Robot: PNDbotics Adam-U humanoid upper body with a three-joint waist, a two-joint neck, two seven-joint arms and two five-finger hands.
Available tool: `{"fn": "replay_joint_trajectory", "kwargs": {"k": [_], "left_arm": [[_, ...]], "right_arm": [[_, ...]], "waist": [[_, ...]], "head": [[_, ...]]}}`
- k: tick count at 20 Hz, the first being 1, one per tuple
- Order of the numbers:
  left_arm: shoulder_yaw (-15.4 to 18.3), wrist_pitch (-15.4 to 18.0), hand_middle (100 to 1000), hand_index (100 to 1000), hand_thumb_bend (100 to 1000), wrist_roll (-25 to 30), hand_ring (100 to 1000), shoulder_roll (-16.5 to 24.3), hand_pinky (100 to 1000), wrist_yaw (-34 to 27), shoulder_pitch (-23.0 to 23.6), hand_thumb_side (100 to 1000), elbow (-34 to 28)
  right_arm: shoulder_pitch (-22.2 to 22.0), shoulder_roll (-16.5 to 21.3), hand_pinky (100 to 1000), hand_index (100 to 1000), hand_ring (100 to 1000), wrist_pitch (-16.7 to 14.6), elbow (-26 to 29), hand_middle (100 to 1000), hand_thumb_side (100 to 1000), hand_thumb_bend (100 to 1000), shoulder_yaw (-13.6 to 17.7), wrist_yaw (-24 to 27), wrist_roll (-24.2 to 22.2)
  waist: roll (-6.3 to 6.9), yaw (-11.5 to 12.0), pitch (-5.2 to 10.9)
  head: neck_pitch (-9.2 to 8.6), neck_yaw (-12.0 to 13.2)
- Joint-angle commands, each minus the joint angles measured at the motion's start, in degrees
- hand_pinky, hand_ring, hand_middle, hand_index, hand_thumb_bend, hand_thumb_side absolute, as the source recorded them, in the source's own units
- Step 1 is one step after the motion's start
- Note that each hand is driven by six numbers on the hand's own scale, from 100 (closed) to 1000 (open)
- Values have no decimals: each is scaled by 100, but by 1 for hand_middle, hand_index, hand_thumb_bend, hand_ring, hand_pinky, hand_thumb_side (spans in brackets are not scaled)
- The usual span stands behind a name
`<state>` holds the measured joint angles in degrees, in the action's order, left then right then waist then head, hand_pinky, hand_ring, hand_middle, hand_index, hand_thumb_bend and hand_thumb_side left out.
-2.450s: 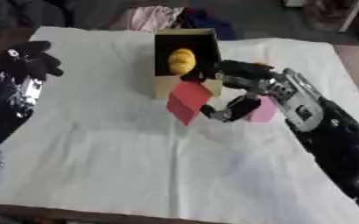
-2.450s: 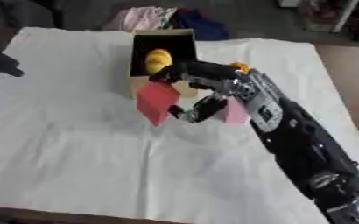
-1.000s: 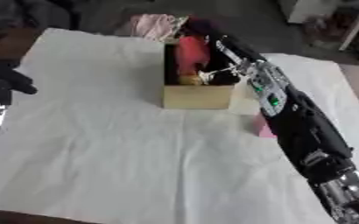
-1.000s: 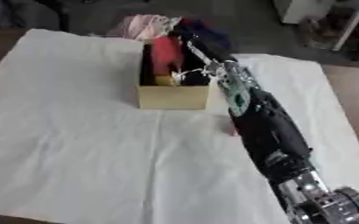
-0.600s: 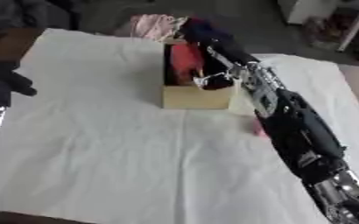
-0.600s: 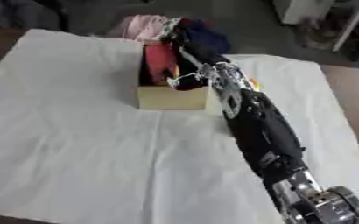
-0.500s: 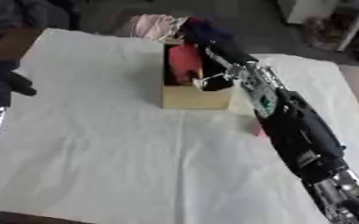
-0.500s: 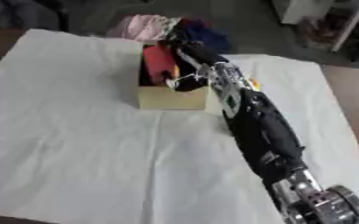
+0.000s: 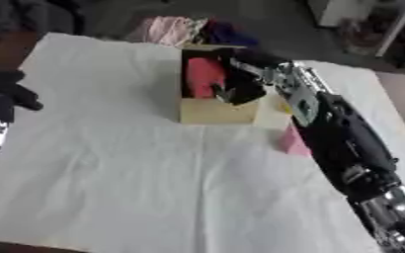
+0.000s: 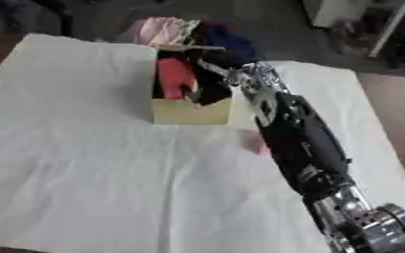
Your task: Pick up objects on the table and place them in the box.
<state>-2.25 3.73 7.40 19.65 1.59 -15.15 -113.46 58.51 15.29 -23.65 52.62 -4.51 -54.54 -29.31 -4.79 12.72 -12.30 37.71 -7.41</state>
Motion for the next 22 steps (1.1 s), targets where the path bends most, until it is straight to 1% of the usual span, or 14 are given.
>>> {"fn": "replay_joint_trajectory", "kwargs": {"k": [1, 3, 5, 6, 7, 9, 10, 12, 13, 14, 15, 18, 22], "left_arm": [[50, -20, 592, 819, 100, -15, 622, 88, 841, 25, -22, 624, -113], [53, -25, 592, 819, 100, -19, 622, 87, 841, 29, -14, 624, -113], [57, -28, 591, 819, 100, -25, 622, 88, 841, 33, -4, 624, -113], [59, -29, 591, 819, 100, -28, 622, 89, 841, 34, 1, 624, -113], [61, -31, 591, 819, 100, -30, 622, 89, 841, 35, 3, 624, -113], [61, -33, 591, 819, 100, -33, 622, 86, 841, 35, 2, 624, -113], [62, -33, 591, 819, 100, -34, 622, 86, 841, 35, 3, 625, -113], [66, -38, 590, 819, 100, -39, 621, 87, 841, 39, 11, 625, -113], [69, -41, 590, 819, 100, -42, 622, 88, 841, 41, 19, 625, -113], [72, -45, 590, 819, 100, -45, 622, 91, 841, 43, 29, 625, -113], [75, -50, 590, 819, 100, -48, 621, 95, 841, 46, 40, 626, -113], [82, -66, 589, 819, 100, -55, 621, 105, 841, 55, 79, 627, -113], [101, -80, 589, 819, 100, -77, 621, 123, 841, 70, 135, 628, -113]], "right_arm": [[20, 179, 989, 1000, 992, -31, 79, 1000, 655, 100, -142, -40, -298], [7, 189, 991, 1000, 994, -46, 111, 1000, 651, 100, -175, -93, -349], [-1, 193, 996, 1000, 999, -62, 133, 1000, 622, 100, -194, -141, -344], [-3, 193, 1000, 1000, 1000, -65, 144, 1000, 582, 100, -201, -171, -323], [-3, 192, 1000, 1000, 1000, -66, 157, 1000, 580, 100, -209, -220, -292], [3, 200, 1000, 1000, 1000, -72, 200, 1000, 533, 100, -237, -398, -211], [3, 206, 1000, 1000, 1000, -73, 230, 1000, 471, 100, -237, -504, -148], [-2, 229, 1000, 1000, 1000, -57, 290, 1000, 391, 100, -196, -650, 3], [-4, 251, 1000, 1000, 1000, -44, 314, 1000, 371, 100, -165, -688, 75], [-1, 284, 1000, 1000, 1000, -29, 334, 1000, 323, 100, -134, -708, 137], [5, 328, 1000, 1000, 1000, -17, 354, 1000, 304, 100, -104, -705, 189], [8, 484, 1000, 1000, 1000, 17, 401, 1000, 289, 100, -30, -610, 297], [-28, 707, 1000, 1000, 1000, 59, 414, 1000, 285, 100, 42, -330, 331]], "waist": [[-47, -19, 134], [-46, -28, 142], [-44, -31, 147], [-43, -32, 149], [-43, -32, 151], [-43, -31, 153], [-43, -32, 153], [-42, -39, 159], [-43, -45, 165], [-45, -57, 174], [-48, -73, 185], [-59, -126, 222], [-69, -213, 266]], "head": [[-13, 26], [-14, 29], [-17, 33], [-19, 33], [-19, 33], [-24, 30], [-25, 32], [-22, 36], [-18, 38], [-12, 44], [-4, 53], [16, 80], [48, 126]]}}
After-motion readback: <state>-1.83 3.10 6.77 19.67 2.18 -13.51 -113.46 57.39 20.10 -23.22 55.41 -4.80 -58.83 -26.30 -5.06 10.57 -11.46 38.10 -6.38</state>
